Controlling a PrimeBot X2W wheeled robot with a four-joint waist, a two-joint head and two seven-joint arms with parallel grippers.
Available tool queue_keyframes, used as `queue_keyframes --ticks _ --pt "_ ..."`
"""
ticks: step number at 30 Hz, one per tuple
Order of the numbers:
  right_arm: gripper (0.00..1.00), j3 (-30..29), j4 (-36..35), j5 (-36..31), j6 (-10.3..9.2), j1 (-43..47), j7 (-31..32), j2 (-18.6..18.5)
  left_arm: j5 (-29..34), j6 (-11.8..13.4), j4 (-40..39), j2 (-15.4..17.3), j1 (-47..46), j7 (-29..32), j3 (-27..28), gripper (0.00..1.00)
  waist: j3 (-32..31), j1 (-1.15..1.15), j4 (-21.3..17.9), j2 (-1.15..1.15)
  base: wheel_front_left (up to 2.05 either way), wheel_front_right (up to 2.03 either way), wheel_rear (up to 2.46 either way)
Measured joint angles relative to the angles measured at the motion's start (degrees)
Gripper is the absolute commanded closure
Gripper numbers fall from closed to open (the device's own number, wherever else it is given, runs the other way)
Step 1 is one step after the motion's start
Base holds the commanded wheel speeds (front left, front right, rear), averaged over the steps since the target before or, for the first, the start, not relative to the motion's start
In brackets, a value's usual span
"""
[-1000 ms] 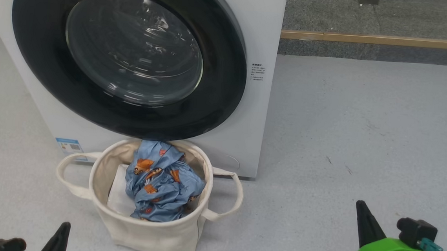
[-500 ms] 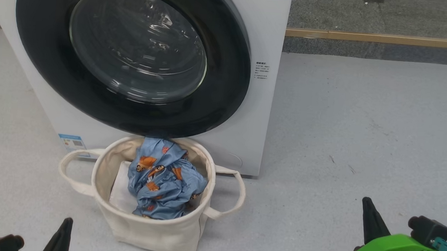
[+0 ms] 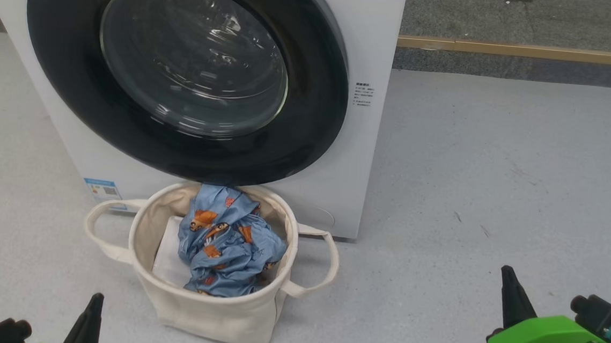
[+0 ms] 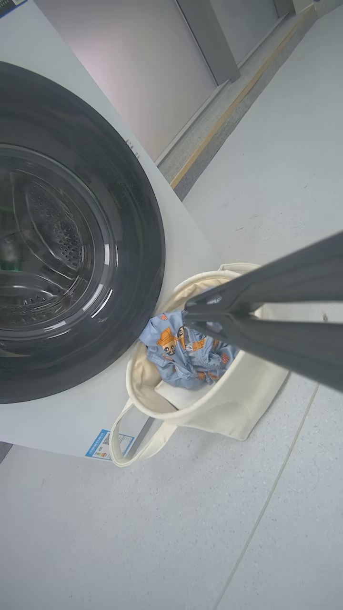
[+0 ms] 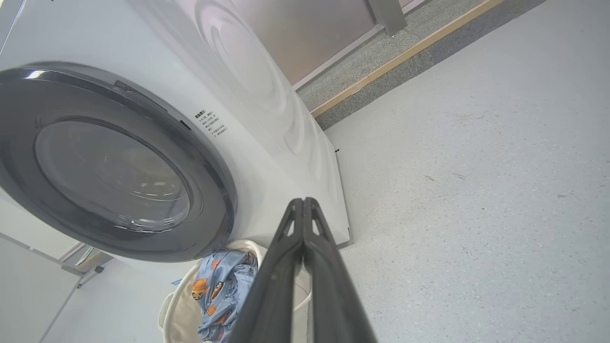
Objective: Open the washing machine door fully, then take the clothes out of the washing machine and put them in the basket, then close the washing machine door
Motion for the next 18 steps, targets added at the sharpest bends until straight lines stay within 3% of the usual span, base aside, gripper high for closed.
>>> queue_keyframes --ticks 18 --pt "1.00 -1.45 -2.38 10.79 0.00 0.74 3.02 0.59 -7.90 0.00 -1.86 -3.07 0.00 2.58 2.96 1.00 0.58 0.00 0.87 0.00 0.00 0.00 0.00"
